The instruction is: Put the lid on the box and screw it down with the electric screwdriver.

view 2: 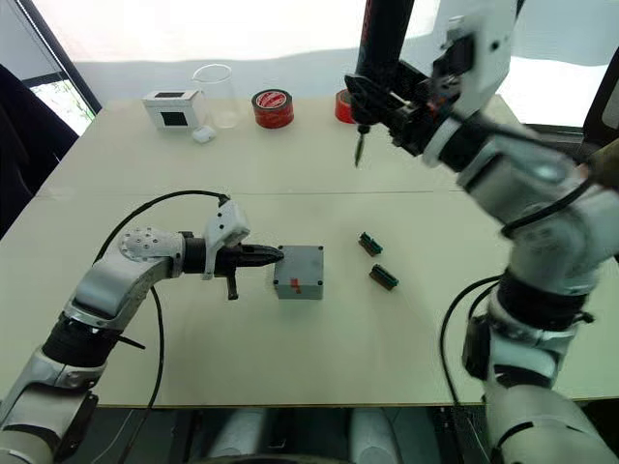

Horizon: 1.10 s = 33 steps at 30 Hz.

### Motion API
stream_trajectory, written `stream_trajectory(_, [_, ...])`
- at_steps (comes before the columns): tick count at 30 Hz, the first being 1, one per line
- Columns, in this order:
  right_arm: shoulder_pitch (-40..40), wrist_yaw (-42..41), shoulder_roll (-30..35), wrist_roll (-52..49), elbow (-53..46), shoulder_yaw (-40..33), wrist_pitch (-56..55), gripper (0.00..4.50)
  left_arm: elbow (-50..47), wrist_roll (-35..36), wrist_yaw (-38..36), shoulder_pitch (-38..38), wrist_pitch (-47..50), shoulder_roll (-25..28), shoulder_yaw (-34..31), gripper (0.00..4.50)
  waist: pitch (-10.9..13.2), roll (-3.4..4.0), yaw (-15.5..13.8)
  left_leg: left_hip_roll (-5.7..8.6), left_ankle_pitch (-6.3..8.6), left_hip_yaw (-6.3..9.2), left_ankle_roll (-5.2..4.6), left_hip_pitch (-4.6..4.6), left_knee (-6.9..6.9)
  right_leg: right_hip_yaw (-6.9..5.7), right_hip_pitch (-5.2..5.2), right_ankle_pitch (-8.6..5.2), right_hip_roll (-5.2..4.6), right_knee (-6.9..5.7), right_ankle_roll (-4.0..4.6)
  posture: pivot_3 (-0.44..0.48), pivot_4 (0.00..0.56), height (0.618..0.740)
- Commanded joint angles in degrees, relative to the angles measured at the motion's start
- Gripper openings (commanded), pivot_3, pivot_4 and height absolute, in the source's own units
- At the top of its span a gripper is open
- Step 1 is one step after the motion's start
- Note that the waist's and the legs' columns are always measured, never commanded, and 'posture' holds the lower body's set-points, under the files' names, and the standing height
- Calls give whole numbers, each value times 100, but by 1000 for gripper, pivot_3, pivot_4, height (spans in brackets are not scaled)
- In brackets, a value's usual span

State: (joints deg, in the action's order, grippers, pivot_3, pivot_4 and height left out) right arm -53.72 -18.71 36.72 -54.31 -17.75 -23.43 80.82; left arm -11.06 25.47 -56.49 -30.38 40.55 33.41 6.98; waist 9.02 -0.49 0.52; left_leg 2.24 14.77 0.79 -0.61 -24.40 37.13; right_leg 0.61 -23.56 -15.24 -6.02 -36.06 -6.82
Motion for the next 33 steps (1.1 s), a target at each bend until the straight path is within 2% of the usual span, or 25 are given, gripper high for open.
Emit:
stream_trajectory(1, [422, 99, 910, -85, 593, -7, 988, 1751, -688, 280, -181, -186, 124, 275, -165, 0, 10, 5, 11, 2, 0, 0, 0, -3, -1, -3, 0, -1, -6, 4, 1, 0, 150, 740])
stream_trajectory(4, [1242, -16, 2187, -565, 1836, 429, 1168, 1751, -1312, 227, -492, -134, 11, 633, 174, 0, 18, 8, -48, 18, 4, -5, -9, -9, -5, -4, -1, -1, -19, 10, 2, 0, 150, 740])
stream_trajectory(7, [1417, -95, 2645, -581, 2242, 953, 1168, 1751, -1542, 367, -590, -43, 35, 718, 274, 0, 55, 62, -49, 35, 15, -43, -31, -11, -2, -1, -4, -3, -43, 24, 5, 0, 150, 740])
stream_trajectory(10, [1417, -139, 2810, -641, 2503, 1255, 1168, 1751, -1592, 400, -591, 6, 44, 721, 307, 0, 69, 69, 81, 33, 18, -67, -42, -7, 7, 9, -9, 4, -35, 18, -10, 0, 150, 740])
stream_trajectory(13, [1596, 5, 2719, -301, 2852, 1600, 1168, 1751, -1523, 420, -353, 173, 130, 599, 273, 0, 69, 69, 53, 9, 18, -64, -41, -1, 11, 7, -8, 4, 10, 11, -15, 0, 150, 740])
stream_trajectory(20, [1508, 165, 2226, 66, 3319, 1736, 1168, 1751, -1683, 468, 7, 419, 292, 476, 261, 0, 76, 61, 10, 5, 17, -59, -39, -5, 27, 5, -4, 7, 17, 2, -21, 0, 150, 740])
stream_trajectory(29, [1634, 27, 2155, 910, 3153, 1986, 1148, 1751, -1623, 210, 115, 556, 144, 594, 411, 0, 76, 56, -14, 7, 17, -49, -39, -1, 43, 2, 12, 9, 21, 1, -24, 0, 150, 740])
stream_trajectory(30, [1653, -12, 2137, 960, 3130, 2001, 1153, 2550, -1614, 209, 115, 558, 136, 591, 411, 0, 76, 56, -18, 7, 17, -47, -40, -2, 48, 1, 14, 9, 21, 1, -24, 0, 150, 740])
stream_trajectory(32, [1731, -166, 2170, 1023, 2976, 2088, 1133, 2962, -1595, 189, 123, 555, 121, 591, 423, 0, 75, 54, -35, 7, 19, -44, -43, -2, 58, -2, 20, 9, 21, 1, -24, 0, 150, 740])
stream_trajectory(33, [1755, -222, 2185, 1073, 2918, 2118, 1125, 3334, -1584, 182, 128, 552, 115, 590, 429, 0, 75, 54, -42, 7, 20, -43, -45, -1, 64, -2, 23, 9, 21, 1, -24, 0, 150, 740])
